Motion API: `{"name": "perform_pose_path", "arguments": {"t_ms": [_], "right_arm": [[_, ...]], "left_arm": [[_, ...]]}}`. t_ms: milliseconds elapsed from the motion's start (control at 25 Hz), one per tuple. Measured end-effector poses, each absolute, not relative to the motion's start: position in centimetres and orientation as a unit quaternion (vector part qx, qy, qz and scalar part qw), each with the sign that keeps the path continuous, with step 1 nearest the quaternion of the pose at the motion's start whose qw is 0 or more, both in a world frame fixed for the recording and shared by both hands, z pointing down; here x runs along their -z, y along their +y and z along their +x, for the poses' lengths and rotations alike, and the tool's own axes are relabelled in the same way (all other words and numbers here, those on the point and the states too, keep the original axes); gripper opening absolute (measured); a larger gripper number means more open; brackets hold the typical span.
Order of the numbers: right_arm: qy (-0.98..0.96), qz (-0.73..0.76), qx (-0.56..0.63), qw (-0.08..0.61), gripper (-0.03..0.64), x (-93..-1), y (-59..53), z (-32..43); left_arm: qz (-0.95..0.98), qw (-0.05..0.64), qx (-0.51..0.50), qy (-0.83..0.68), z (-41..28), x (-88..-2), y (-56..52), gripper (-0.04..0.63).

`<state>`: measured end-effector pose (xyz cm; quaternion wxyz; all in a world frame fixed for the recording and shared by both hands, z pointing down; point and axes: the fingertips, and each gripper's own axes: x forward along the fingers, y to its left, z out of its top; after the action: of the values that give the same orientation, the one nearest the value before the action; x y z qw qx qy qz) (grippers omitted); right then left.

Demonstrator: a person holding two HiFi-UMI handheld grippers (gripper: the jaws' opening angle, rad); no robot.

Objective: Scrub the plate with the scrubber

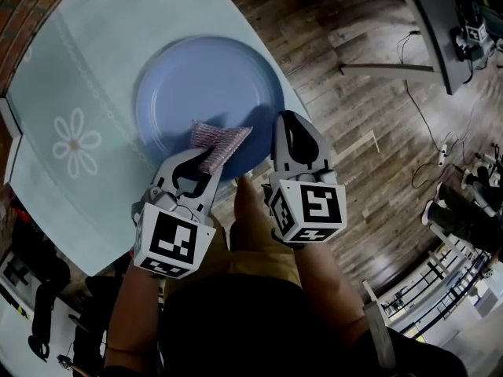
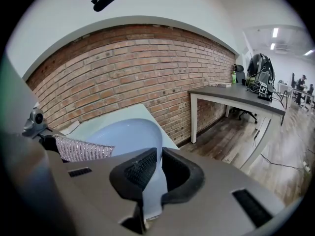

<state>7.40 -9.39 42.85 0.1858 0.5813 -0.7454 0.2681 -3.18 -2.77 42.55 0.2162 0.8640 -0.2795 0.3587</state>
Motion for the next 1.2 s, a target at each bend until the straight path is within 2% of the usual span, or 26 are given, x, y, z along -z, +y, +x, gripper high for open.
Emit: {"name": "perform_pose_path", "arguments": {"t_ms": [520,760,1200], "right_arm": [[-0.745,0.582,-0.269,0.185,0.046,-42.9,-9.4,7.4],[-0.744,0.582,-0.268,0.187,0.046,-42.8,-9.4,7.5],[-0.744,0.581,-0.270,0.188,0.046,-42.6,-9.6,7.2]], "left_arm": [[0.885,0.208,-0.336,-0.245,1.4,-42.2,-4.1,0.077],[0.888,0.179,-0.342,-0.249,2.1,-42.6,-6.6,0.077],[0.860,0.143,-0.385,-0.302,-2.9,-42.8,-11.7,0.077]]}}
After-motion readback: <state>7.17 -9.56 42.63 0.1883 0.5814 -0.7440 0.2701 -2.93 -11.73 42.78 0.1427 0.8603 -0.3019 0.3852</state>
